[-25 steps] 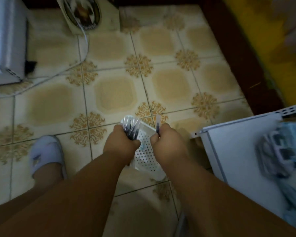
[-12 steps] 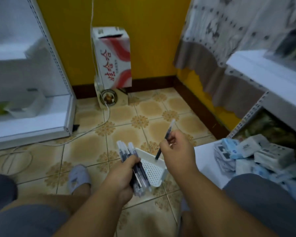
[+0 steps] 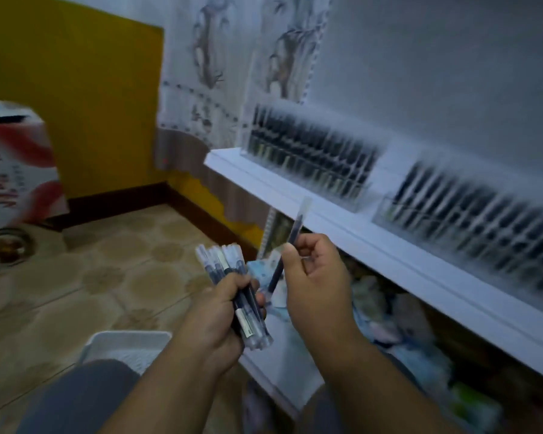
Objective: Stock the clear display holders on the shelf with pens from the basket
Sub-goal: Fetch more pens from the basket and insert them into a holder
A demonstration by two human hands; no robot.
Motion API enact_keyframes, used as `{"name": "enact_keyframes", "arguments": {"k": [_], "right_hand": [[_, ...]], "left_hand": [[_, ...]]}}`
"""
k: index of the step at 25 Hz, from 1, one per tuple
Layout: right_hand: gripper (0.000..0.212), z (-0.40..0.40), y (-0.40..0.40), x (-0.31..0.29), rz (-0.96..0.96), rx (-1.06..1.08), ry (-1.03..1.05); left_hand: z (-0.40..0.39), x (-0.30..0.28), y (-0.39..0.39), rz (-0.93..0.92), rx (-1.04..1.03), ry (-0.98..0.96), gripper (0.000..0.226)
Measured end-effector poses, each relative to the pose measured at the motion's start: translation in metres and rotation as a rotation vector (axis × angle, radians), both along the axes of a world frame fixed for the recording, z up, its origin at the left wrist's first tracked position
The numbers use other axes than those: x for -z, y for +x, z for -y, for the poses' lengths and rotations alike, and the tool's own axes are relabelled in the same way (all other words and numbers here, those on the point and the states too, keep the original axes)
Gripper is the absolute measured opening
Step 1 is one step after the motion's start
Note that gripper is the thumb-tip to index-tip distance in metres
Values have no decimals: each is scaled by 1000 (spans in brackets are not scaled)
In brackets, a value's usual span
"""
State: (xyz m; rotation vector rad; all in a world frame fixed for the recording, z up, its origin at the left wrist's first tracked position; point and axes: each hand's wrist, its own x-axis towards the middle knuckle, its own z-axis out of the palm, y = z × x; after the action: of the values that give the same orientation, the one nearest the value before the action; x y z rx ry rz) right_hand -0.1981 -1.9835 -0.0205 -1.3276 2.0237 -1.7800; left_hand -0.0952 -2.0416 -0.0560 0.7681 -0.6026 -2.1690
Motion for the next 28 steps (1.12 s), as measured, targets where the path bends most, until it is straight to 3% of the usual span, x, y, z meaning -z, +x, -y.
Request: {"name": "enact_keyframes", "arguments": {"k": [6, 11, 14, 21, 28], "right_hand": [[13, -52, -47, -54, -12, 237, -86], [17, -76, -124, -87, -89, 558, -176], [7, -73, -168, -104, -127, 668, -113], [8, -67, -199, -108, -289, 756, -11], [11, -79, -202, -115, -362, 696, 135]], "left_hand": [[-6, -46, -55, -33, 192, -120, 11], [-20, -82, -114, -95, 280, -173, 14], [-19, -91, -145, -86, 337, -160, 18], [-16, -98, -184, -94, 412, -136, 17], [-29, -99, -195, -55, 400, -161, 18]]}}
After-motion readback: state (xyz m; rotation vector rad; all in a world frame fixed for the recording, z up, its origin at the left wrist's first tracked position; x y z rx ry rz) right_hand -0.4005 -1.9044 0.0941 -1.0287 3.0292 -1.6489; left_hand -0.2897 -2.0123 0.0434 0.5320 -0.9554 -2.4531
